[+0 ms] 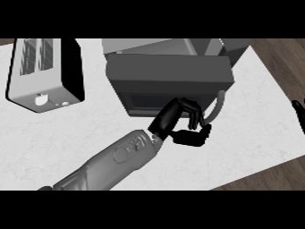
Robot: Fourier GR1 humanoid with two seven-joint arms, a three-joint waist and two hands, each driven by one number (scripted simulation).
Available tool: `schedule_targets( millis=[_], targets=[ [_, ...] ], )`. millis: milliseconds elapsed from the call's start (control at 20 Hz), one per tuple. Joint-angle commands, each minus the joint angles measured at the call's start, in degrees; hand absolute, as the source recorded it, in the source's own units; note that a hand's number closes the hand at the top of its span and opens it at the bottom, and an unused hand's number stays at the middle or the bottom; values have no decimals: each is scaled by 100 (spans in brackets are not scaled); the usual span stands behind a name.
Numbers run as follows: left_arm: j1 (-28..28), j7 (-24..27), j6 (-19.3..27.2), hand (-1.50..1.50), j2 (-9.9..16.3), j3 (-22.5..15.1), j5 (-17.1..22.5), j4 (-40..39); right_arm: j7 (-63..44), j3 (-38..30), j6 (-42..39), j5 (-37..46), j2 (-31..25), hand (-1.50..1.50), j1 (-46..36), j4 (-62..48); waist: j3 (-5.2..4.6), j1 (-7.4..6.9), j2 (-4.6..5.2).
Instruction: Pick up the milk, place it into the microwave and close the microwave
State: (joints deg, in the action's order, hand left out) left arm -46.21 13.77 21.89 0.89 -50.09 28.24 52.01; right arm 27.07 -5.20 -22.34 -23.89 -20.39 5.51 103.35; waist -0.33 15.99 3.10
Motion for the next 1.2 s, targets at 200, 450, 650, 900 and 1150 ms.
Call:
schedule_targets(
  millis=[200,450,650,900,1150],
  targets=[
    [-908,148,199,150,-85,253,406,-277,-270,-6,-184,-314,-206,-150,-183,208,5,389,69],
    [-1043,245,296,150,-85,288,617,-489,-438,-27,-240,-485,-321,-150,-252,321,6,549,118],
    [-1260,246,425,150,-86,306,729,-585,-549,-111,-296,-627,-468,-150,-400,336,14,608,138],
    [-1464,244,536,150,-86,343,902,-716,-688,-146,-346,-745,-579,-150,-385,319,24,724,156],
    [-1527,259,665,150,-85,284,1013,-888,-799,-242,-330,-828,-720,-150,-542,371,20,843,205]
  ],
)
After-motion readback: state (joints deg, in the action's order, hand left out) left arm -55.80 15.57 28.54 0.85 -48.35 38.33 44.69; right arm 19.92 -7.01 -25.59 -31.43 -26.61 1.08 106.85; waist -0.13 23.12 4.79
